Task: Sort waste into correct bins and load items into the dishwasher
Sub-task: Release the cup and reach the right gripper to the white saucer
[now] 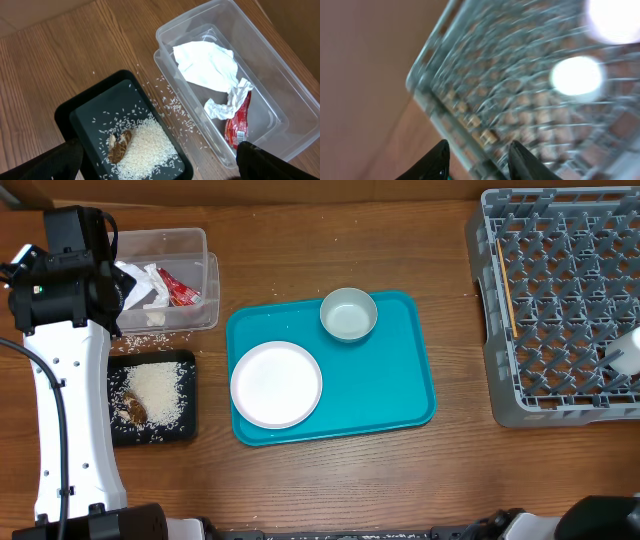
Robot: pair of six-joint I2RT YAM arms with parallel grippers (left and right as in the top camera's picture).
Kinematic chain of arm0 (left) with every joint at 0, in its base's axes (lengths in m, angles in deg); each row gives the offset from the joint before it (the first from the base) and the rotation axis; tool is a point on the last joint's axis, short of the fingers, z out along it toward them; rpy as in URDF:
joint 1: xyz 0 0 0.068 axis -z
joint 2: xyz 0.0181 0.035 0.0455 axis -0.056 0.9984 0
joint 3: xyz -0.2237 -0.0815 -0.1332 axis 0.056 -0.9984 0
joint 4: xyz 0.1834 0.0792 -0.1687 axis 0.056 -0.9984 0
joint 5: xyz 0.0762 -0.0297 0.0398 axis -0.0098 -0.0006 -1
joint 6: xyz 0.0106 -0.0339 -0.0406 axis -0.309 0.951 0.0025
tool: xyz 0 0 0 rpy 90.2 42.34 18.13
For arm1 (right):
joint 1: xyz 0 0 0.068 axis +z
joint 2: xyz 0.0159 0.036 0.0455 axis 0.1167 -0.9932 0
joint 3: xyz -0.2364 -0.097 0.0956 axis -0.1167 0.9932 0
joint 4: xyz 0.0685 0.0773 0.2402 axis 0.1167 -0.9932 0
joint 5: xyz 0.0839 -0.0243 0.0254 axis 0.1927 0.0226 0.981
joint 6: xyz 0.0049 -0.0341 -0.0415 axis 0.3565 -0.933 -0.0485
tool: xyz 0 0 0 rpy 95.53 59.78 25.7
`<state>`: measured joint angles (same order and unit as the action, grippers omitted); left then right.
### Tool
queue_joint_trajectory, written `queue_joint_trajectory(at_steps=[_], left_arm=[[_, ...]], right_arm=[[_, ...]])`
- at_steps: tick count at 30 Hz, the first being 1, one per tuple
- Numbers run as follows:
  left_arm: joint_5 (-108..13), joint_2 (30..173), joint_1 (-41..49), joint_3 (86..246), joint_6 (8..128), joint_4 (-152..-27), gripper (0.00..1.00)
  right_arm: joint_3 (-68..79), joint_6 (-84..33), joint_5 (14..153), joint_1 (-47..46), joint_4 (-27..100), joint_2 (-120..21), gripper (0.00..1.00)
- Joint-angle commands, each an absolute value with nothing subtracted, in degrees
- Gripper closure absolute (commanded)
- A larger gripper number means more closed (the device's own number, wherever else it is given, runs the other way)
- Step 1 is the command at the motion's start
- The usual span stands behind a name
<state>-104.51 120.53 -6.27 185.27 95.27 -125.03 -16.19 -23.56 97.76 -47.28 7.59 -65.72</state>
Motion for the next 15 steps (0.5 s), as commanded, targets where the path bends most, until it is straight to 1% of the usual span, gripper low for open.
queue_joint_trajectory(at_steps=[1, 8, 11, 13, 15], left_arm=[[-104.9, 121.0, -6.2, 185.2, 96.5, -125.0, 0.00], [-104.9, 121.0, -6.2, 185.2, 96.5, -125.0, 0.00], [-104.9, 121.0, -6.2, 185.2, 96.5, -125.0, 0.00], [-104.9, 121.0, -6.2, 185.2, 96.5, -125.0, 0.00], [-104.9, 121.0, -6.2, 185.2, 96.5, -125.0, 0.00]], right_arm=[[-17.3, -30.8, 97.4, -37.4, 6.8, -64.7, 0.59], [-17.2, -32.5, 89.5, -12.7, 6.5, -68.4, 0.59], [-17.2, -32.4, 85.9, -2.8, 8.4, -70.9, 0.53], [-17.2, -32.4, 84.4, 2.7, 10.3, -73.1, 0.46], [-17.2, -31.7, 82.8, 7.2, 12.4, -75.9, 0.43]])
